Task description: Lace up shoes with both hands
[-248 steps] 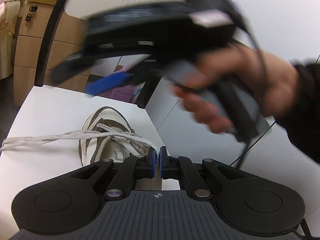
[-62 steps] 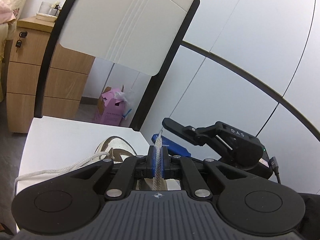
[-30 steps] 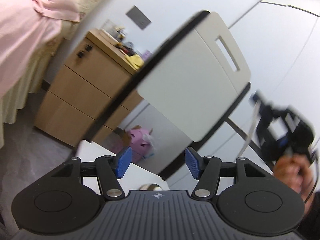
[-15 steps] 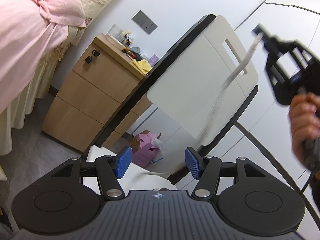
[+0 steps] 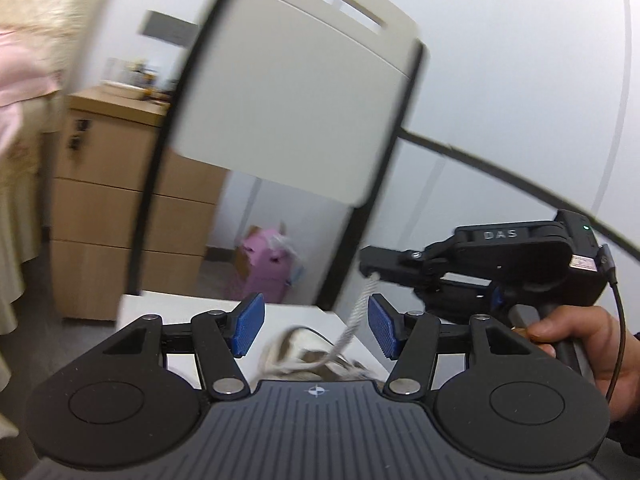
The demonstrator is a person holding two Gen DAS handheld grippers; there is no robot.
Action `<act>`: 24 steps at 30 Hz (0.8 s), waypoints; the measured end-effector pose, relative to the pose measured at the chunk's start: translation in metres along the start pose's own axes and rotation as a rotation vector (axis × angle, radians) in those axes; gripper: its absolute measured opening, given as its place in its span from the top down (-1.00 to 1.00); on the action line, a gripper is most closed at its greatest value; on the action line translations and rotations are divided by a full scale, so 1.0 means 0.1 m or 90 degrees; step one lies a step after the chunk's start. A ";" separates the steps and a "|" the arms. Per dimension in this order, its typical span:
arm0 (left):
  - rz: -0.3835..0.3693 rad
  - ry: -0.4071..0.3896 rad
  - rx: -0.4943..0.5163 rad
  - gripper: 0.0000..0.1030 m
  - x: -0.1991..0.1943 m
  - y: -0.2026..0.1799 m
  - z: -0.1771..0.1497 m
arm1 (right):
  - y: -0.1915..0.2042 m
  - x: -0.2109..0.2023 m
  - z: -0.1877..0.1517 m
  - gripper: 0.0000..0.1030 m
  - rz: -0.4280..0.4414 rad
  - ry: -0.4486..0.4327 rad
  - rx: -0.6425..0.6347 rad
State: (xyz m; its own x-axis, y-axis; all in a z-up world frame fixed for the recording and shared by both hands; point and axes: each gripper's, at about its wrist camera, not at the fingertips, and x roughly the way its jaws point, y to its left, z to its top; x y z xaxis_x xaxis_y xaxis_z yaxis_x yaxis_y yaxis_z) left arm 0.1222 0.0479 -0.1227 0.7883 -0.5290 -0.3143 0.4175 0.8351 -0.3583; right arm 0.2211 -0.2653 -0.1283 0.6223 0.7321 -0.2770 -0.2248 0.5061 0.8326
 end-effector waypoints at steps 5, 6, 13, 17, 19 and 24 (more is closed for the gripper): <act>-0.049 0.028 0.046 -0.02 0.18 -0.28 -0.08 | -0.13 -0.22 -0.13 0.92 0.016 -0.019 0.047; -0.054 0.030 0.054 0.04 0.20 -0.33 -0.10 | -0.13 -0.24 -0.14 0.92 0.019 -0.017 0.048; -0.075 0.041 0.075 0.36 0.34 -0.46 -0.19 | -0.11 -0.33 -0.26 0.91 0.033 0.004 0.044; -0.069 0.048 0.083 0.51 0.38 -0.47 -0.21 | -0.16 -0.36 -0.24 0.91 0.050 0.005 0.073; -0.070 0.047 0.087 0.54 0.39 -0.48 -0.21 | -0.16 -0.38 -0.23 0.91 0.052 0.005 0.070; -0.071 0.051 0.100 0.91 0.42 -0.48 -0.22 | -0.16 -0.38 -0.24 0.91 0.056 0.009 0.071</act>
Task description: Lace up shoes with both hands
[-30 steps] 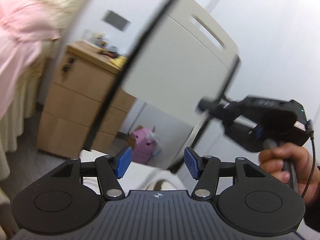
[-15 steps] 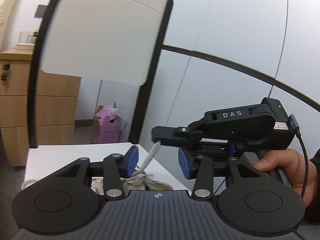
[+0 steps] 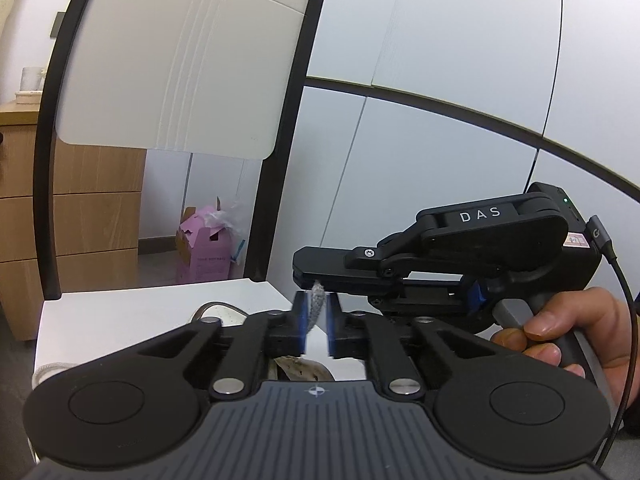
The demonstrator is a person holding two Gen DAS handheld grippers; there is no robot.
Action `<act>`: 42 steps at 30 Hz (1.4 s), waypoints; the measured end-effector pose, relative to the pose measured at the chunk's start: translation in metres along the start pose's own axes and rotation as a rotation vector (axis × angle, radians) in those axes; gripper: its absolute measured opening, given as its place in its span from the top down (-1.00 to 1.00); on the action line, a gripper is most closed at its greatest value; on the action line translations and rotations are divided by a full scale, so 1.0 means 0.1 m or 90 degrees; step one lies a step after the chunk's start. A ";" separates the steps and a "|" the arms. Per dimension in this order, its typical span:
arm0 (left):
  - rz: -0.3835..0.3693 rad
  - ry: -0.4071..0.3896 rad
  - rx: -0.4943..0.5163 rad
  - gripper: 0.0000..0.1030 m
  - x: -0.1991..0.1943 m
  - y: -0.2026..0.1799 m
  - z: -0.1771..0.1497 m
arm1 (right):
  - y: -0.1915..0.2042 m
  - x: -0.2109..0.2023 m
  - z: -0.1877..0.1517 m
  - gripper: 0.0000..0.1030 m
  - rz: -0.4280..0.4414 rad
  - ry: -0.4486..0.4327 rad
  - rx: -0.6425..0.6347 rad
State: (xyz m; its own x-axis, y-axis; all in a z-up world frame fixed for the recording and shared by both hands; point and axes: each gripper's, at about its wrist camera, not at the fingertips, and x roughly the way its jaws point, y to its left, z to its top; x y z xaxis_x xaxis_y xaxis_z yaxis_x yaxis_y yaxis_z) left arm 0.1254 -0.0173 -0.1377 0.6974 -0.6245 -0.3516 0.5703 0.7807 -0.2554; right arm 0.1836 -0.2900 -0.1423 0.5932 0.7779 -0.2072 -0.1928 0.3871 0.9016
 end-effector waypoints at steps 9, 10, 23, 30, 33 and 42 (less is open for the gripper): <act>0.010 0.022 -0.004 0.94 -0.04 0.07 0.02 | -0.01 -0.04 -0.04 0.82 -0.040 -0.032 -0.013; 0.012 0.021 -0.005 0.94 -0.06 0.08 0.02 | -0.01 -0.06 -0.05 0.72 -0.055 -0.040 -0.019; 0.110 -0.016 -0.072 0.93 -0.36 0.41 0.10 | 0.33 0.21 -0.49 0.20 -0.251 0.044 -0.321; 0.132 0.001 -0.044 0.93 -0.40 0.40 0.10 | 0.24 0.41 -0.52 0.36 -0.292 0.073 -0.405; 0.149 0.005 -0.039 0.93 -0.46 0.43 0.10 | 0.22 0.48 -0.49 0.38 -0.271 0.108 -0.479; 0.152 0.051 0.019 0.92 -0.34 0.37 0.04 | 0.05 0.28 -0.37 0.48 -0.157 0.170 -0.485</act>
State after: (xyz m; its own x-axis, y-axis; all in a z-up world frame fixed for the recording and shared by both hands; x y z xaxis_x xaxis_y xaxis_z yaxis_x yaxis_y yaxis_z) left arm 0.1244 0.0325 -0.1314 0.7775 -0.4184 -0.4695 0.4077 0.9038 -0.1303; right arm 0.1702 -0.2478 -0.1577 0.5013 0.6814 -0.5333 -0.6133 0.7146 0.3365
